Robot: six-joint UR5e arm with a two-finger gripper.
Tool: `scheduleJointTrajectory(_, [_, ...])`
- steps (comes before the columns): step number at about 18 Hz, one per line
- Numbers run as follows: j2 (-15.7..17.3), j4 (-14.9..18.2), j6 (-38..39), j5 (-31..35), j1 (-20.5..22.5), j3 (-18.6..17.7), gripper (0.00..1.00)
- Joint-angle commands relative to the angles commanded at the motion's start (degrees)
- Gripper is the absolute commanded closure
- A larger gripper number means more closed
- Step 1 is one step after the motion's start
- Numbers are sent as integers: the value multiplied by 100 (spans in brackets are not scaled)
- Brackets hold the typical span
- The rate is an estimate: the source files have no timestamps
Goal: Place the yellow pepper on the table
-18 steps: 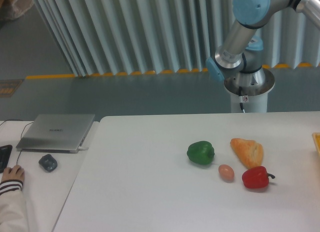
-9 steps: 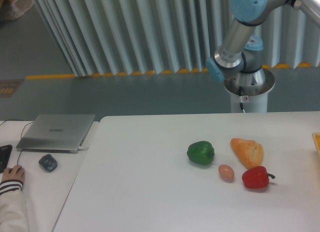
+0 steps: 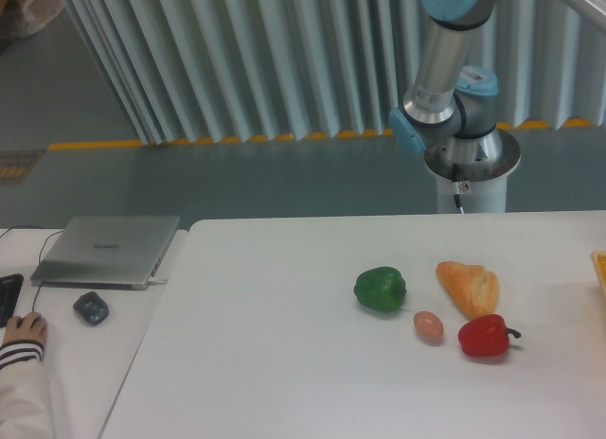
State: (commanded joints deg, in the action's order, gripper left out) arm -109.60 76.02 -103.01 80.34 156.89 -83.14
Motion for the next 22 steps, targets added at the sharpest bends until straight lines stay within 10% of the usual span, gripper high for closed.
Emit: scheduleJointTrajectory(22, [378, 1195, 1090, -274, -1669, -378, 47])
